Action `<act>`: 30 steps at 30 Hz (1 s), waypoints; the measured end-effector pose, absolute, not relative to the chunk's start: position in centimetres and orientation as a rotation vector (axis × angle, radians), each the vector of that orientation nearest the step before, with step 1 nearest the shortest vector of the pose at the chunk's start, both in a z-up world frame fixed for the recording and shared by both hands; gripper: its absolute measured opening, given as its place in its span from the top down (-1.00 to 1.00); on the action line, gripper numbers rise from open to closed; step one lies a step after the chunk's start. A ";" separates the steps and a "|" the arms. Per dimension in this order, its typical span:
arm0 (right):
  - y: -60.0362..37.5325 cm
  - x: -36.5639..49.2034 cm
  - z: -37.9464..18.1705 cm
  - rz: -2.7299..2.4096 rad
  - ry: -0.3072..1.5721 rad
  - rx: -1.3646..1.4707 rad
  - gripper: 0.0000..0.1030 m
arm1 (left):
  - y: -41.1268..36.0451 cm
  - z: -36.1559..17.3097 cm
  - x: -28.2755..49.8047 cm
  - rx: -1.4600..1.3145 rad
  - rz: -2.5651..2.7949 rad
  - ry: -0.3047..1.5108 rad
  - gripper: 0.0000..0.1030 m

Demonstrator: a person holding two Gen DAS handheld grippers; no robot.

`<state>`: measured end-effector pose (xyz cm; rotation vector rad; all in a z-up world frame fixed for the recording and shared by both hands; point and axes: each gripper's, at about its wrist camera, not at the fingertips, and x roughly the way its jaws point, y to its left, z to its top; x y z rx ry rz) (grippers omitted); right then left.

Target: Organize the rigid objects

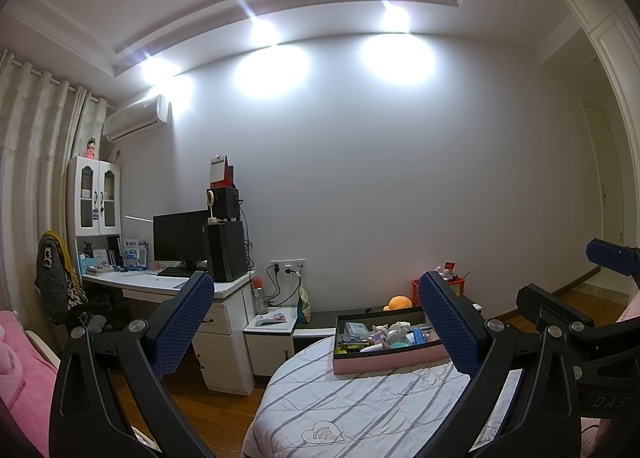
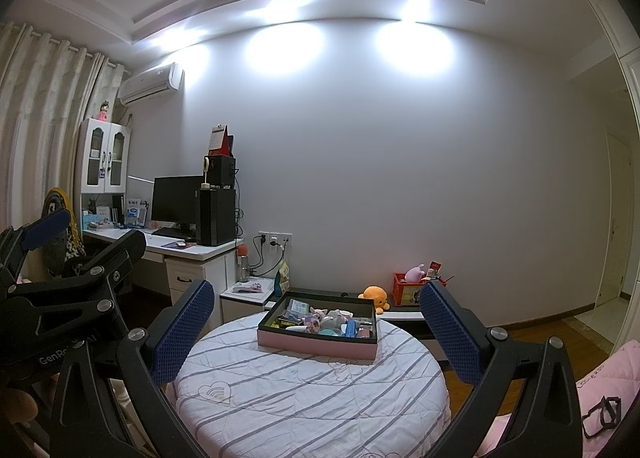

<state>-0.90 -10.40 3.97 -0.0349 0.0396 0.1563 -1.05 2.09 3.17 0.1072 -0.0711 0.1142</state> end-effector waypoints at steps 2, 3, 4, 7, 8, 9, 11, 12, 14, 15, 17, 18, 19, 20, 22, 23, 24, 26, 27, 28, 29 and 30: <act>-10.4 -0.9 4.0 0.156 0.038 -0.036 -1.00 | 2.0 3.2 -1.0 0.108 0.115 -0.071 -1.00; -10.4 -1.0 4.0 0.156 0.038 -0.037 -1.00 | 2.1 3.2 -1.1 0.108 0.115 -0.072 -1.00; -10.4 -0.8 3.9 0.156 0.039 -0.037 -1.00 | 2.0 3.2 -1.0 0.107 0.114 -0.071 -1.00; -10.5 -0.8 3.8 0.156 0.039 -0.036 -1.00 | 2.1 3.2 -1.1 0.108 0.114 -0.071 -1.00; -10.4 -0.8 3.9 0.156 0.039 -0.036 -1.00 | 2.1 3.2 -1.0 0.108 0.115 -0.071 -1.00; -10.4 -0.8 3.9 0.156 0.039 -0.037 -1.00 | 2.1 3.2 -1.1 0.109 0.116 -0.070 -1.00; -10.5 -0.8 3.7 0.155 0.041 -0.038 -1.00 | 2.1 3.2 -1.0 0.107 0.114 -0.070 -1.00; -10.5 -0.9 3.5 0.155 0.041 -0.039 -1.00 | 2.1 3.2 -1.1 0.107 0.114 -0.070 -1.00; -10.6 -0.8 3.4 0.154 0.042 -0.039 -1.00 | 2.1 3.2 -1.0 0.108 0.114 -0.070 -1.00; -10.5 -0.8 3.5 0.155 0.042 -0.039 -1.00 | 2.1 3.2 -1.1 0.108 0.115 -0.071 -1.00; -10.5 -0.8 3.5 0.155 0.041 -0.039 -1.00 | 2.1 3.2 -1.0 0.108 0.114 -0.069 -1.00; -10.5 -0.8 3.5 0.155 0.041 -0.039 -1.00 | 2.1 3.2 -1.1 0.107 0.115 -0.070 -1.00; -10.5 -0.8 3.6 0.155 0.042 -0.039 -1.00 | 2.1 3.2 -1.1 0.107 0.113 -0.070 -1.00; -10.6 -0.8 3.4 0.155 0.043 -0.040 -1.00 | 2.1 3.2 -1.1 0.108 0.113 -0.069 -1.00; -10.6 -0.7 3.3 0.154 0.042 -0.041 -1.00 | 2.1 3.2 -1.1 0.108 0.114 -0.069 -1.00; -10.6 -0.7 3.4 0.155 0.043 -0.040 -1.00 | 2.1 3.2 -1.1 0.108 0.114 -0.068 -1.00; -10.6 -0.7 3.3 0.155 0.043 -0.041 -1.00 | 2.1 3.2 -1.1 0.108 0.114 -0.068 -1.00; -10.6 -0.7 3.4 0.155 0.043 -0.040 -1.00 | 2.1 3.2 -1.1 0.108 0.114 -0.068 -1.00; -10.6 -0.7 3.4 0.154 0.043 -0.040 -1.00 | 2.2 3.2 -1.1 0.108 0.114 -0.068 -1.00; -10.6 -0.7 3.2 0.154 0.044 -0.041 -1.00 | 2.2 3.2 -1.1 0.108 0.113 -0.068 -1.00; -10.7 -0.7 3.2 0.154 0.044 -0.040 -1.00 | 2.1 3.3 -1.1 0.107 0.113 -0.068 -1.00; -10.6 -0.7 3.3 0.155 0.044 -0.040 -1.00 | 2.2 3.2 -1.1 0.106 0.113 -0.068 -1.00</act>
